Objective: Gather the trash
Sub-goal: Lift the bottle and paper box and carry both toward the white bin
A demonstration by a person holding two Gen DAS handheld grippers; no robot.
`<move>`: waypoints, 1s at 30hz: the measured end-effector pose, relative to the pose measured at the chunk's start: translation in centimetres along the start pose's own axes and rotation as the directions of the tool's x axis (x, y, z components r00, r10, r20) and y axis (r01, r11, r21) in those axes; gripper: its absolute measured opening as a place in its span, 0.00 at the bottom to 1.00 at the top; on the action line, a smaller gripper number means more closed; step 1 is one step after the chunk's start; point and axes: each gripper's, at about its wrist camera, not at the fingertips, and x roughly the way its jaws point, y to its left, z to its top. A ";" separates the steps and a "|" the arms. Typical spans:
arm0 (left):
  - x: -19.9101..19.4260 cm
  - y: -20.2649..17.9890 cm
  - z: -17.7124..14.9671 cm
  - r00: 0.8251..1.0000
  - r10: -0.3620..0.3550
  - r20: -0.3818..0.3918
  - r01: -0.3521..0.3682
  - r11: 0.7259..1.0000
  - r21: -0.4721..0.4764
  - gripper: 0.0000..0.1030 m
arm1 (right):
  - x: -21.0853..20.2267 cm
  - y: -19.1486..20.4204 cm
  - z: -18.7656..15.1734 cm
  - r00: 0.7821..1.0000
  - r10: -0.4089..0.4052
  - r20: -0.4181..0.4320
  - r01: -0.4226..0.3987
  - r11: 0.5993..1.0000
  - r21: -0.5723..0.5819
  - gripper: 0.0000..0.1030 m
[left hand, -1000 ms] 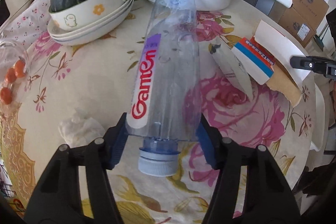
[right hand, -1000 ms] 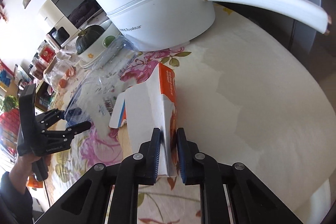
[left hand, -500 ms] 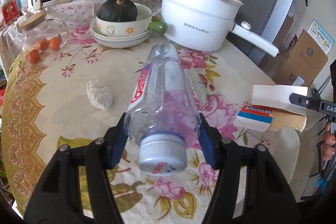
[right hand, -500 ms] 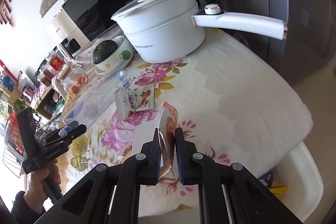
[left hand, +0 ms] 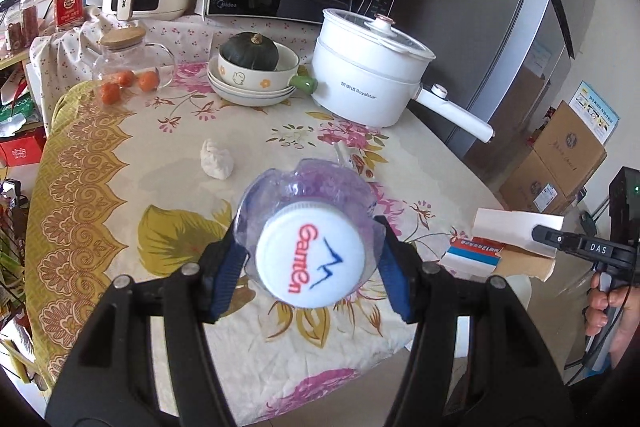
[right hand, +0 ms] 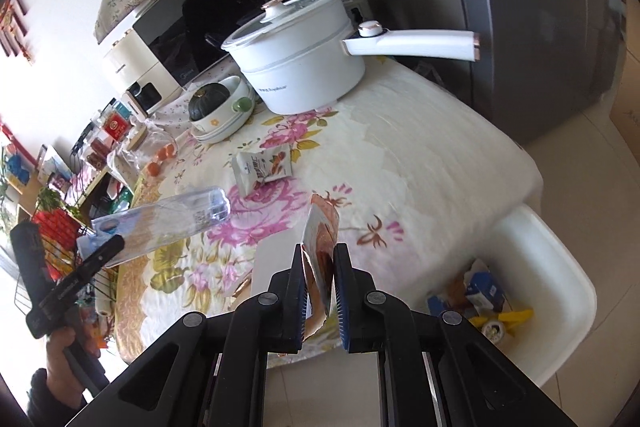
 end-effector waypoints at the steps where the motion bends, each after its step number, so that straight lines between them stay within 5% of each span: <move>1: -0.3 -0.1 0.0 1.000 -0.005 0.010 0.005 1.000 -0.003 0.61 | -0.1 -0.1 -0.2 1.000 0.001 -0.004 -0.001 1.000 0.010 0.12; 15: -0.7 -5.6 -0.2 0.994 -0.098 0.055 0.093 0.992 0.083 0.60 | -2.5 -1.4 -1.5 0.997 -0.079 0.011 0.079 0.997 -0.012 0.12; 30: 2.0 -13.4 -0.7 0.966 -0.257 -0.016 0.257 0.955 0.146 0.60 | -5.6 -7.3 -1.2 0.990 -0.136 0.035 0.133 0.989 0.071 0.13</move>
